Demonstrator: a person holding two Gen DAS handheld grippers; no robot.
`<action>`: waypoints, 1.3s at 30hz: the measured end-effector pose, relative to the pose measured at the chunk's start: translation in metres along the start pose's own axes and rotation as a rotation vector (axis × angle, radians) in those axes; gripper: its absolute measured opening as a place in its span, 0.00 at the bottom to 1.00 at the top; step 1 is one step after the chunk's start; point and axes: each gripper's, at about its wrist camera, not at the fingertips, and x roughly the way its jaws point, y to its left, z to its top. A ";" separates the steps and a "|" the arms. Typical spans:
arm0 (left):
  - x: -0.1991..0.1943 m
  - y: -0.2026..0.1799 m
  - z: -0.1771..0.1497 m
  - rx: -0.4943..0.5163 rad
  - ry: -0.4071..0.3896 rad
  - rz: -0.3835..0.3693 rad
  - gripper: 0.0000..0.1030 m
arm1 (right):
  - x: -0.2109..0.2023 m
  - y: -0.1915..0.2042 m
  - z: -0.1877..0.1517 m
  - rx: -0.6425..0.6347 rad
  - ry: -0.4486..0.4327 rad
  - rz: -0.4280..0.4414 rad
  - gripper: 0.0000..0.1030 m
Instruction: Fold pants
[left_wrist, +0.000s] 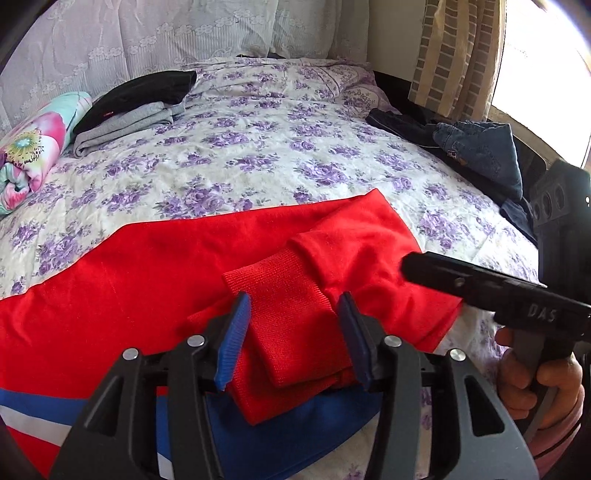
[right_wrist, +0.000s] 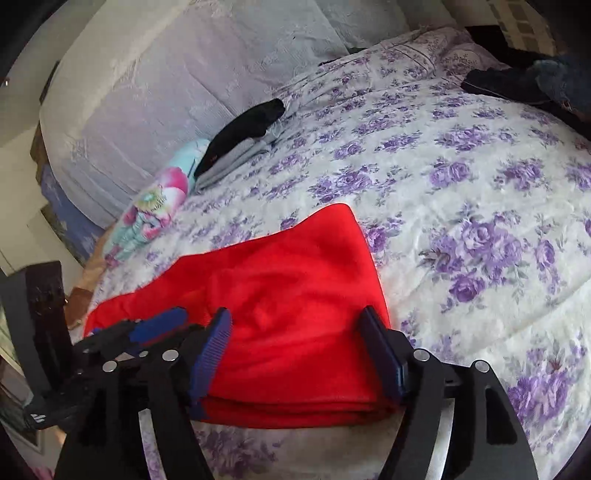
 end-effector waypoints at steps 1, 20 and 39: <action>0.000 -0.001 0.000 0.001 -0.002 0.016 0.55 | -0.004 -0.007 0.000 0.031 -0.017 0.038 0.71; -0.156 0.134 -0.062 -0.328 -0.109 0.369 0.91 | -0.017 -0.001 -0.004 0.007 -0.067 0.077 0.94; -0.180 0.289 -0.141 -0.698 -0.070 0.409 0.91 | 0.099 0.346 -0.144 -1.108 0.185 0.064 0.81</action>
